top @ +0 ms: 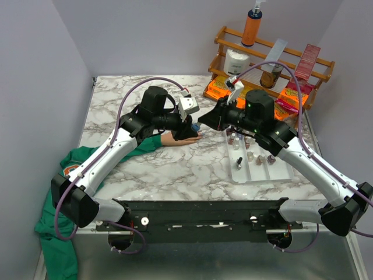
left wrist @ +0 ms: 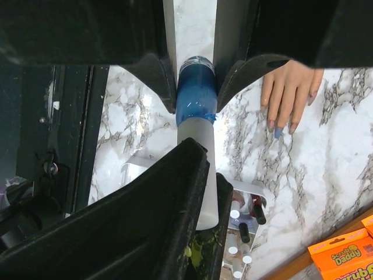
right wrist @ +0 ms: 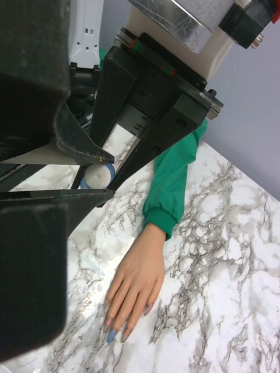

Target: Paint the nails

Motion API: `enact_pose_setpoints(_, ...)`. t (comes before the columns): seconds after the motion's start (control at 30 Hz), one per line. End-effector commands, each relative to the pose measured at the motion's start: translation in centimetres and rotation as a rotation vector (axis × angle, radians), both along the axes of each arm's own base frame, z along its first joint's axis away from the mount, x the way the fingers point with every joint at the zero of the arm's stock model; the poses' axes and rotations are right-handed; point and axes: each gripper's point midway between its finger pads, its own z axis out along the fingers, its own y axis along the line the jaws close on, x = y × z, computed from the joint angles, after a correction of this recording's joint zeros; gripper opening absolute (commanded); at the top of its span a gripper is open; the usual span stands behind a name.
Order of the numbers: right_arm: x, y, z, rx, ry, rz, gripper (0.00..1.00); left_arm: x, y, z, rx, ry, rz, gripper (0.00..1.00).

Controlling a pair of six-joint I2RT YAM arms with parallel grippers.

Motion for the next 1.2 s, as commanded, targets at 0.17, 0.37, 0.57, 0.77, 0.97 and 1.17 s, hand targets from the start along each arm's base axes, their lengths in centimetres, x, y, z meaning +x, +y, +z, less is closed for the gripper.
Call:
enact_pose_setpoints(0.17,-3.1,1.6,0.8,-0.057,-0.251,0.332,0.01,-2.9,-0.4,1.3,-0.045,-0.032,-0.172,0.00)
enact_pose_setpoints(0.37,-4.6,1.5,1.1,-0.095,-0.422,0.462,0.01,-3.8,-0.3,1.6,-0.056,-0.033,-0.220,0.00)
enact_pose_setpoints(0.57,-5.7,1.5,0.8,-0.098,-0.497,0.558,0.01,-3.8,0.1,0.5,-0.023,-0.051,-0.225,0.00)
enact_pose_setpoints(0.77,-6.7,1.3,0.7,-0.083,-0.521,0.661,0.01,-4.6,0.4,0.4,-0.015,-0.068,-0.272,0.00)
enact_pose_setpoints(0.97,-5.3,0.9,0.4,-0.151,-0.530,0.644,0.05,-5.5,0.7,0.6,-0.016,-0.061,-0.310,0.00)
enact_pose_setpoints(1.17,-4.9,1.0,0.6,-0.155,-0.518,0.627,0.01,-5.3,0.6,0.6,-0.014,-0.054,-0.299,0.00)
